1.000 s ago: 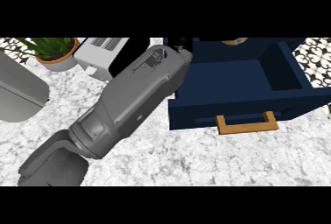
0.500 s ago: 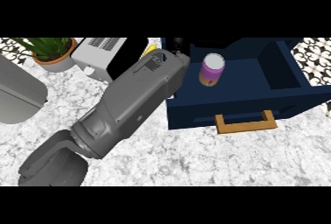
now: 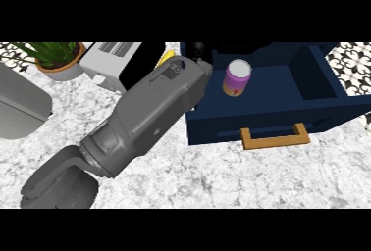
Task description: Pick up the can, place it into the drawer and close the drawer
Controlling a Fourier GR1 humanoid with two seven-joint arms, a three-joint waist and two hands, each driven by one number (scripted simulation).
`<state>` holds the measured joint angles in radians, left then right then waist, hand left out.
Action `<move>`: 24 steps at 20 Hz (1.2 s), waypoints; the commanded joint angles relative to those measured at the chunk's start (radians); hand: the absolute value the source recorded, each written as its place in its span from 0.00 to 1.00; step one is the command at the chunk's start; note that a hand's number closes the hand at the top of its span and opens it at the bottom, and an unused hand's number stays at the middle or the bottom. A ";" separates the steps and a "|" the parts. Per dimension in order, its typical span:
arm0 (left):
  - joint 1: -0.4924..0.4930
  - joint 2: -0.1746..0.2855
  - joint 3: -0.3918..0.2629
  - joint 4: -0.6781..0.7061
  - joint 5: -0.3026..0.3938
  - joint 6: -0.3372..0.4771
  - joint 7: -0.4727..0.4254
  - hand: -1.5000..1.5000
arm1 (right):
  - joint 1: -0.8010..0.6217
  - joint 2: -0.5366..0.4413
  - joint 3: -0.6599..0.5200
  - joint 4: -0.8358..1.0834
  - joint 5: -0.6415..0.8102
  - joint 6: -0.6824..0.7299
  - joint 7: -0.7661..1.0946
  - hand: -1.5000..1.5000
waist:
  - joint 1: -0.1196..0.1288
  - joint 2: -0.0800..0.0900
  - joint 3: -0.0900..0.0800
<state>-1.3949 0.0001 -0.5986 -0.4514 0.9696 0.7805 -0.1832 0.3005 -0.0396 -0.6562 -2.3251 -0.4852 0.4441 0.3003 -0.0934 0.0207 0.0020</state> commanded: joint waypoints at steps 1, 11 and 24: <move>0.011 0.000 -0.015 -0.031 0.028 -0.006 -0.025 0.00 | -0.043 -0.052 -0.019 -0.074 0.123 0.026 -0.064 0.00 | 0.003 0.001 -0.001; -0.027 0.000 -0.018 -0.059 0.074 0.032 -0.084 0.00 | -0.150 -0.085 0.101 -0.109 0.425 0.076 -0.179 0.00 | 0.045 -0.004 -0.001; -0.030 0.000 0.020 -0.041 0.087 0.003 -0.075 0.00 | -0.387 -0.041 0.536 0.072 1.107 -0.076 -0.230 0.00 | 0.097 -0.010 -0.002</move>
<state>-1.4344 0.0000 -0.5911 -0.4935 1.0555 0.7941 -0.2616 -0.0202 -0.0956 -0.2428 -2.3163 0.4342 0.4271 0.0789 -0.0095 0.0129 0.0001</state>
